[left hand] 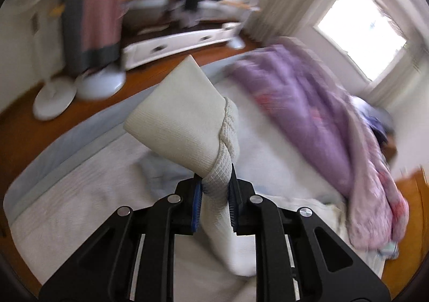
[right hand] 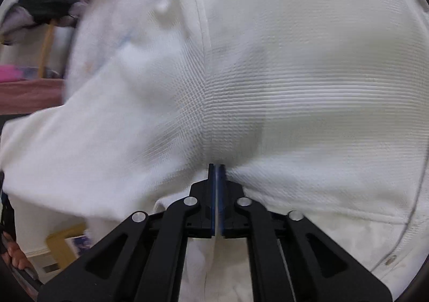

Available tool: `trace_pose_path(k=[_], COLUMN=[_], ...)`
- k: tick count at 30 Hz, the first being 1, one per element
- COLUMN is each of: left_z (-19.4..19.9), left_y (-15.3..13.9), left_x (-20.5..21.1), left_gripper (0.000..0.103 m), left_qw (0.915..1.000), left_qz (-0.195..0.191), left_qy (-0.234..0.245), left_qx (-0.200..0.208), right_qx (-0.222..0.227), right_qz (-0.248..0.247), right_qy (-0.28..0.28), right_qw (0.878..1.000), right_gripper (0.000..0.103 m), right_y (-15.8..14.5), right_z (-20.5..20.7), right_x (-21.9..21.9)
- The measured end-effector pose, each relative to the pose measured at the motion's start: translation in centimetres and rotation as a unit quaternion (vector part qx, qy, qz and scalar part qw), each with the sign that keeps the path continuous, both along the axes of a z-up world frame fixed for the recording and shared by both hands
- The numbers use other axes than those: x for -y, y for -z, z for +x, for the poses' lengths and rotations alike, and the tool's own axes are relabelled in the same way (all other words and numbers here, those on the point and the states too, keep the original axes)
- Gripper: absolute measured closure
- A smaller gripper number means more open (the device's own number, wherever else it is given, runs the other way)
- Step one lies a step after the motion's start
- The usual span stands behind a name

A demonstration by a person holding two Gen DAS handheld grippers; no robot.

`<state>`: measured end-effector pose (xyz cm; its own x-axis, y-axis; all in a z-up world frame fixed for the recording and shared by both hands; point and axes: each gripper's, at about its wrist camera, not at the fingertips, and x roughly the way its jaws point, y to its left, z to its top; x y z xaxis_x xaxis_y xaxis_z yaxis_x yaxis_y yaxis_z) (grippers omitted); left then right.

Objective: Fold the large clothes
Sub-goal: 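Grasp a sleeve cuff with the left tool while the right tool grasps the other cuff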

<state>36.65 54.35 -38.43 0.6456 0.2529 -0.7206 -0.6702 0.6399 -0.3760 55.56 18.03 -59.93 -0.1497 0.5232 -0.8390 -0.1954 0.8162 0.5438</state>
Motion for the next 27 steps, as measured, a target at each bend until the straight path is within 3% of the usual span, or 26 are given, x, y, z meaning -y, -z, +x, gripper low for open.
trace_pose_path(k=[5,10,15,19,22,25,27], left_z=[7.8,15.5,21.2,24.7,25.5,26.3,26.1], left_y=[-2.8,-1.5,3.4,10.0,15.4,20.0,21.3], left_x=[11.6,25.5,38.5,46.4,49.5,52.4,53.0], left_gripper=[0.086,0.086,0.086,0.086,0.087,0.086,0.085], left_qw=[0.9949,0.9821,0.9693,0.9566,0.9468,0.9364,0.9324], left_qz=[-0.009,-0.025,-0.034,-0.054,-0.081,-0.081,-0.077], left_qy=[0.093,0.182,0.243,0.283,0.298,0.304,0.303], left_qx=[0.038,0.042,0.018,-0.04,-0.091,-0.156,-0.181], right_qx=[0.04,0.074,0.103,0.113,0.1,0.063,0.038], right_qz=[0.018,-0.032,-0.091,-0.135,-0.156,-0.154,-0.164], right_qy=[0.04,0.097,0.16,0.218,0.28,0.359,0.403], right_qw=[0.998,0.992,0.978,0.96,0.942,0.918,0.9], right_gripper=[0.098,0.098,0.098,0.097,0.097,0.097,0.086], right_y=[-4.4,-6.9,-9.1,-10.4,-9.9,-8.3,-7.2], right_z=[-0.3,0.5,1.7,2.8,4.0,4.6,5.0], right_x=[12.6,27.3,42.5,51.8,58.3,64.5,68.1])
